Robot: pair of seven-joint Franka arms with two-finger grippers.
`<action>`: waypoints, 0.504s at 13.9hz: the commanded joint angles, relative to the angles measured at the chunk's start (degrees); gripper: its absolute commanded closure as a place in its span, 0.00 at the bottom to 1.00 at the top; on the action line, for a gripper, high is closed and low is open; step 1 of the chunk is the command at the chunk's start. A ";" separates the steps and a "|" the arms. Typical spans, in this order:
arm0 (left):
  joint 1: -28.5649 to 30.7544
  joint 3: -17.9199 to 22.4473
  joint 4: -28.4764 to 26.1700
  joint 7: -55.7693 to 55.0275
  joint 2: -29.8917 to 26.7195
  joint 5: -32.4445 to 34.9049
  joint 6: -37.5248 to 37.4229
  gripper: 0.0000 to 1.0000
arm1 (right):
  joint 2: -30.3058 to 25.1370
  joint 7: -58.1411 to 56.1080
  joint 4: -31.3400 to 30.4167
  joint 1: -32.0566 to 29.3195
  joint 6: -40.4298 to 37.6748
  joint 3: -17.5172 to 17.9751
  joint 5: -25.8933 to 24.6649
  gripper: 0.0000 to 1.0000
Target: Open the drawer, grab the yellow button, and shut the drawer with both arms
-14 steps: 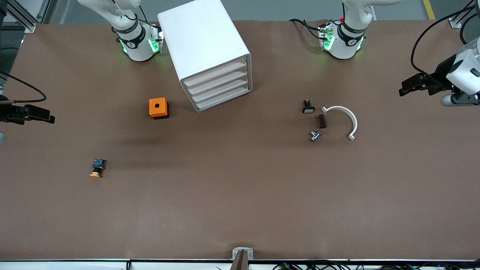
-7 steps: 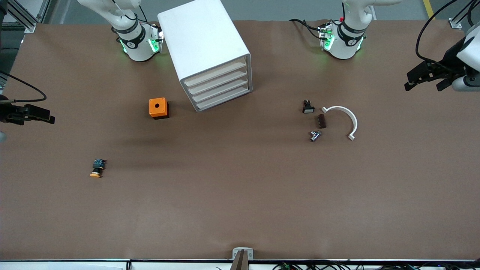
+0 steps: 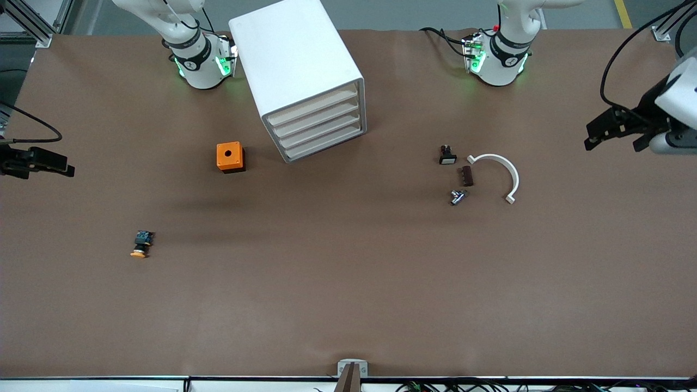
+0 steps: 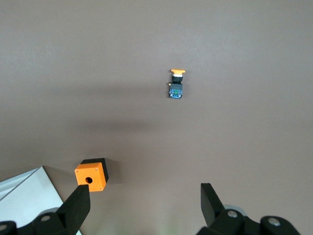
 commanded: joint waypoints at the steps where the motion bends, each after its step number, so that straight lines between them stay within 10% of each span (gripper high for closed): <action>1: 0.08 -0.28 6.45 0.62 4.87 1.31 -0.85 0.01 | -2.66 0.45 -0.34 0.19 -1.41 0.16 -0.65 0.00; 7: 0.79 -0.37 4.19 0.80 2.34 1.23 -2.16 0.01 | -7.76 0.63 -2.45 0.81 -1.67 0.25 -0.56 0.00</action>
